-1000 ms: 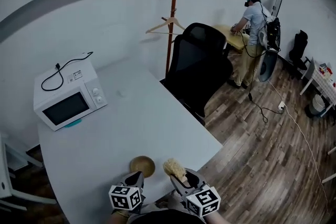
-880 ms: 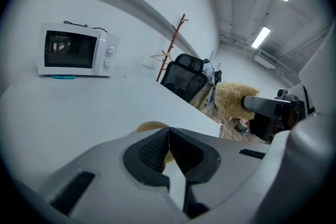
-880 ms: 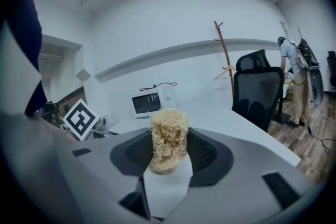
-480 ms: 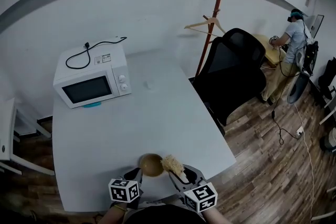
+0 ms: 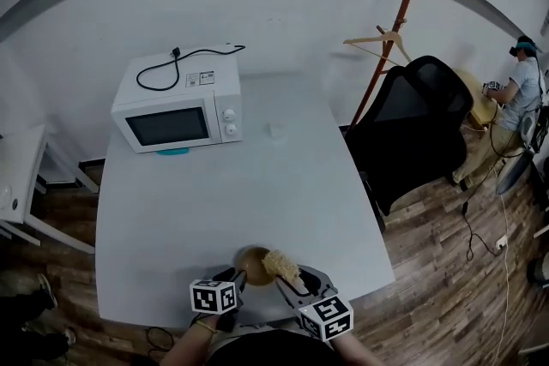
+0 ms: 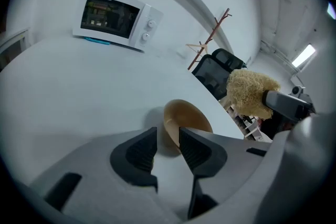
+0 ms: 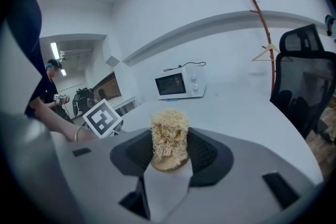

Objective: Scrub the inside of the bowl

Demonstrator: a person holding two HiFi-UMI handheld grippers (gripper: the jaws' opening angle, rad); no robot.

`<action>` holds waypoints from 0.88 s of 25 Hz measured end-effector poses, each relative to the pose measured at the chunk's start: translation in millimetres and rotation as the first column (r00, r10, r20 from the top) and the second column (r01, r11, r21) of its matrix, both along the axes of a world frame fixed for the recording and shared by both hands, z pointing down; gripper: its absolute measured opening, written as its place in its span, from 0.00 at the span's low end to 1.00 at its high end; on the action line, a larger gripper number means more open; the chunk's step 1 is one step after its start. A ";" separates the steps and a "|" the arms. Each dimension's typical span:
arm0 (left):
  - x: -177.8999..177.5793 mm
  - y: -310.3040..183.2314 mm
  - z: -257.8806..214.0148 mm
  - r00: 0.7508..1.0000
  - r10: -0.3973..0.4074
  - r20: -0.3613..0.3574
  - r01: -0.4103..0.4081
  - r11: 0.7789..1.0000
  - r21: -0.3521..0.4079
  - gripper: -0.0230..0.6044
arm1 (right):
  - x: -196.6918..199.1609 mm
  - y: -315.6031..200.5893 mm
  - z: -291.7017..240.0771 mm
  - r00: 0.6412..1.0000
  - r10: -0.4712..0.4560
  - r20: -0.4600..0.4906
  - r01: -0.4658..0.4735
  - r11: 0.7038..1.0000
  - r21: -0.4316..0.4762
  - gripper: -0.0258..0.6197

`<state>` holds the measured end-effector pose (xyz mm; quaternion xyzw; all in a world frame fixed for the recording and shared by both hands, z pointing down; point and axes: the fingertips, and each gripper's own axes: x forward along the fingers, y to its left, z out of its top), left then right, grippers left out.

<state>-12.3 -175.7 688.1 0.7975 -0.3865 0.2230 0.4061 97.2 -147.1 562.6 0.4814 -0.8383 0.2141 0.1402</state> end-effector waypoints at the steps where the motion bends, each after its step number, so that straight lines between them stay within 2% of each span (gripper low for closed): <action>1: -1.0 -1.4 2.2 1.000 -0.020 -0.002 0.020 1.000 -0.006 0.24 | -1.4 -1.2 1.2 1.000 -0.013 -0.002 0.013 1.000 -0.005 0.32; 4: -1.1 -7.6 3.6 0.996 -0.080 -0.030 0.079 0.997 -0.024 0.23 | -0.3 -3.8 9.0 0.999 -0.042 -0.012 0.041 0.999 -0.025 0.32; 8: -3.3 -14.6 3.4 0.992 -0.127 -0.024 0.126 0.991 -0.031 0.12 | -2.4 -6.7 19.3 0.996 -0.088 -0.025 0.086 0.994 -0.061 0.32; 13: -2.8 -14.3 -2.4 0.991 -0.137 0.003 0.137 0.990 -0.025 0.09 | -6.9 -9.6 30.2 0.989 -0.145 -0.038 0.140 0.985 -0.105 0.32; 22: -5.8 -19.8 -19.6 0.989 -0.141 0.036 0.140 0.989 0.039 0.08 | -25.8 -11.6 50.4 0.966 -0.249 -0.065 0.235 0.957 -0.172 0.32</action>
